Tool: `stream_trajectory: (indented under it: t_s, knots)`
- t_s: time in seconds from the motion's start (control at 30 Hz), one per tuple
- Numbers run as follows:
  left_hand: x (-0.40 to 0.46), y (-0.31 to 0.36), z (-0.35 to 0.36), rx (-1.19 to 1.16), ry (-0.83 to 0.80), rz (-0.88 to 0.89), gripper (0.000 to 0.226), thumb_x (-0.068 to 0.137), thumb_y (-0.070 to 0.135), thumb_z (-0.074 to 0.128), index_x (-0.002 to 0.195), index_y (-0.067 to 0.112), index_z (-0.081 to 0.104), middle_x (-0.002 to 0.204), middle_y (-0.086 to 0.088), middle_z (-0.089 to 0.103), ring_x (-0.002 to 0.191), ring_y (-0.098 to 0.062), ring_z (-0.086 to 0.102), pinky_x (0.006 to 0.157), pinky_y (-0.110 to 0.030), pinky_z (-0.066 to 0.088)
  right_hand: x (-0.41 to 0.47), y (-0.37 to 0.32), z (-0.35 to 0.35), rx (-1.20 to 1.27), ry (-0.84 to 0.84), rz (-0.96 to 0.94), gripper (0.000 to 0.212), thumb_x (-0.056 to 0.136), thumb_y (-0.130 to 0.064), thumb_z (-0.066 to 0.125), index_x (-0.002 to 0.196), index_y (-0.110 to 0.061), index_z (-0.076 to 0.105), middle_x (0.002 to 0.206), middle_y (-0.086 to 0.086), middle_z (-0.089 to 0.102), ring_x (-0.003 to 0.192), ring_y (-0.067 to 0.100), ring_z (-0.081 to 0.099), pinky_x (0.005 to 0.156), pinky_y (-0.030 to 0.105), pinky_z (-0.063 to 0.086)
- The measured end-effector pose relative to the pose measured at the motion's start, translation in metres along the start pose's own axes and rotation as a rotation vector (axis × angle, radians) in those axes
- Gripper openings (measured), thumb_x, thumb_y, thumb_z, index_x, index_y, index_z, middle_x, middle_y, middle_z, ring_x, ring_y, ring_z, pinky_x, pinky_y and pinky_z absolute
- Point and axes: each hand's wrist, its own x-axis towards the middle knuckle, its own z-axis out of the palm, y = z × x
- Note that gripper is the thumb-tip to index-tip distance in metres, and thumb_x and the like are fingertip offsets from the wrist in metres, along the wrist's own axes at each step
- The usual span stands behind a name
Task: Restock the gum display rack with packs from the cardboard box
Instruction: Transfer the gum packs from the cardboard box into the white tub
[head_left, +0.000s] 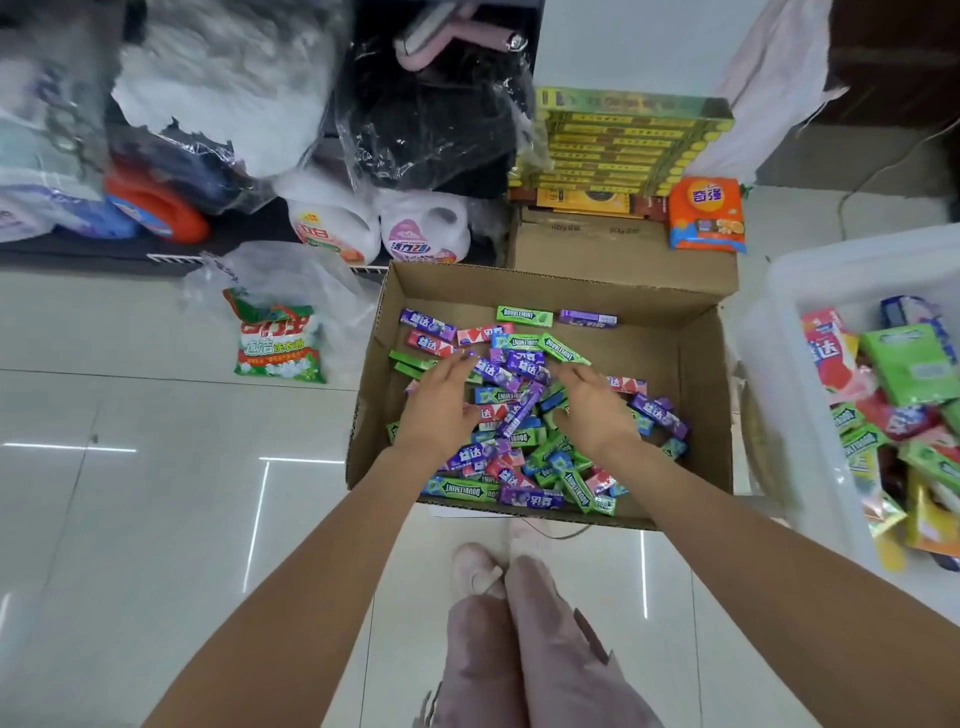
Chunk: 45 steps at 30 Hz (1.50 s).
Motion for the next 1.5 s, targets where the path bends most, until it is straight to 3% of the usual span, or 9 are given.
stream_trajectory:
  t_s: [0.17,0.33,0.47,0.63,0.83,0.97,1.13,1.33,1.5]
  knots:
    - [0.023,0.002,0.015,0.062,0.01,0.085,0.066,0.09,0.013,0.056,0.147,0.023,0.025,0.155,0.002,0.018,0.141,-0.019,0.021,0.113,-0.038,0.03,0.013,0.014,0.013,-0.138,0.064,-0.012,0.065,0.085,-0.001,0.058,0.142,-0.022,0.036,0.135,0.002,0.045,0.127,0.023,0.038,0.105,0.04,0.038]
    - [0.039,0.004,0.023,0.095,0.036,0.113,0.057,0.09,0.011,0.055,0.142,0.021,0.035,0.145,-0.001,0.035,0.132,-0.024,0.032,0.108,-0.041,0.034,0.026,0.023,0.006,-0.163,0.06,0.03,0.041,0.09,-0.026,0.059,0.13,-0.02,0.052,0.129,0.004,0.051,0.125,0.023,0.04,0.102,0.041,0.033]
    - [0.044,0.008,0.025,0.132,0.091,0.116,0.057,0.088,0.015,0.061,0.14,0.022,0.039,0.135,-0.005,0.042,0.127,-0.025,0.037,0.106,-0.04,0.034,0.026,0.029,0.006,-0.045,0.105,0.098,0.036,0.093,-0.032,0.055,0.124,-0.014,0.056,0.121,0.01,0.055,0.116,0.028,0.049,0.096,0.04,0.038]
    - [0.054,0.021,0.019,0.264,0.024,0.241,0.058,0.09,0.02,0.06,0.142,0.026,0.036,0.15,0.001,0.027,0.136,-0.023,0.024,0.111,-0.045,0.028,0.017,0.03,0.004,0.17,0.152,0.15,0.034,0.094,-0.032,0.053,0.121,-0.011,0.057,0.111,0.011,0.054,0.1,0.03,0.055,0.083,0.038,0.044]
    - [0.057,0.031,0.015,0.318,0.018,0.244,0.048,0.089,0.018,0.06,0.136,0.021,0.045,0.131,-0.004,0.046,0.125,-0.023,0.038,0.105,-0.039,0.032,0.018,0.032,0.003,0.399,0.199,0.185,0.031,0.093,-0.03,0.056,0.107,-0.004,0.061,0.097,0.016,0.062,0.076,0.021,0.05,0.066,0.027,0.034]
    - [0.051,0.035,0.013,0.154,0.047,0.204,0.044,0.089,0.017,0.06,0.132,0.017,0.049,0.126,-0.008,0.047,0.113,-0.025,0.05,0.1,-0.04,0.041,0.01,0.028,-0.005,0.502,0.233,0.176,0.03,0.093,-0.03,0.056,0.097,-0.001,0.063,0.082,0.017,0.066,0.076,0.032,0.061,0.067,0.039,0.047]
    - [0.038,0.042,0.001,-0.123,0.153,0.143,0.031,0.09,0.017,0.06,0.119,0.007,0.06,0.111,-0.013,0.054,0.091,-0.025,0.055,0.085,-0.032,0.044,-0.003,0.018,-0.021,0.565,0.264,0.146,0.035,0.093,-0.029,0.055,0.095,0.005,0.062,0.088,0.023,0.066,0.085,0.037,0.061,0.076,0.046,0.048]
    - [0.005,0.071,-0.013,-0.562,0.255,0.012,0.028,0.085,0.02,0.068,0.109,0.006,0.065,0.096,-0.003,0.065,0.086,-0.014,0.059,0.081,-0.022,0.046,-0.028,0.008,-0.053,0.634,0.307,0.082,0.027,0.093,-0.033,0.055,0.099,-0.008,0.065,0.087,0.002,0.065,0.081,0.016,0.059,0.066,0.026,0.041]
    - [-0.027,0.123,-0.032,-0.747,0.39,0.026,0.007,0.086,0.022,0.067,0.092,0.025,0.064,0.088,0.013,0.065,0.082,0.0,0.059,0.069,-0.004,0.043,-0.062,0.017,-0.09,0.74,0.448,0.031,0.029,0.093,-0.034,0.054,0.1,-0.008,0.064,0.087,0.001,0.065,0.078,0.012,0.058,0.066,0.022,0.043]
